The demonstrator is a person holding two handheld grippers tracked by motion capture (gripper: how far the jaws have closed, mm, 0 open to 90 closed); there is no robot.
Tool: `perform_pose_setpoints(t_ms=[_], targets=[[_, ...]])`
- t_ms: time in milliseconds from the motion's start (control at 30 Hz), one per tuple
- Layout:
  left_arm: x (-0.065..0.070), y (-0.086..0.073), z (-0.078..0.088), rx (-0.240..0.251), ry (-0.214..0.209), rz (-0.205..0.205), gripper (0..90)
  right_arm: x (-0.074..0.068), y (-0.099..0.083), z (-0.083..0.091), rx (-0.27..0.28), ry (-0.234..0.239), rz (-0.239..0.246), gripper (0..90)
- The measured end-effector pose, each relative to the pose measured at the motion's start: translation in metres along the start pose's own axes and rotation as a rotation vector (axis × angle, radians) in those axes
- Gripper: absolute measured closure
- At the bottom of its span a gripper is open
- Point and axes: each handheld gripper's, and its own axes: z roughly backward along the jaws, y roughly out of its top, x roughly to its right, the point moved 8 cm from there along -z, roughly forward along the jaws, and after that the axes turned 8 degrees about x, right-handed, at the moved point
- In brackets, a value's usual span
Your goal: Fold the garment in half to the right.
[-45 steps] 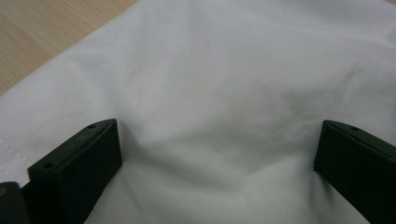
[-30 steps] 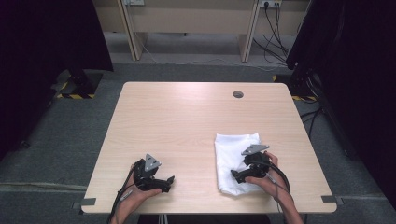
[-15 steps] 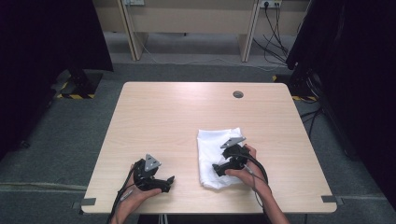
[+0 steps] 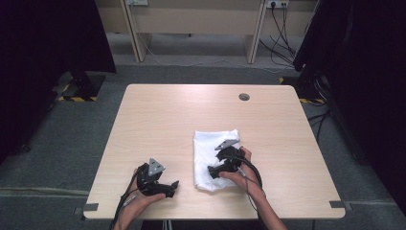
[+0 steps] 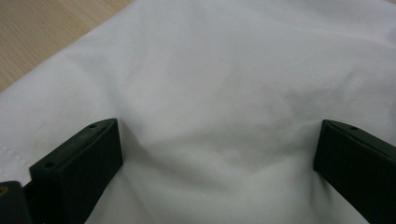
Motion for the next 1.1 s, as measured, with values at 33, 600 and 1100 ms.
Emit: perform_pose_setpoints(t_ms=[33,600,1100], targets=[[0.000,0.001,0.000,0.002,-0.006,0.000,1.6,0.000,0.000,0.000,0.003,0.001,0.000,1.2],[0.043,0.035,-0.028,0.096,-0.070,0.021,3.8,0.000,0.000,0.000,0.002,0.002,0.000,1.1],[0.051,0.040,-0.037,0.118,-0.068,0.026,5.2,0.000,0.000,0.000,0.003,0.000,0.000,1.2]])
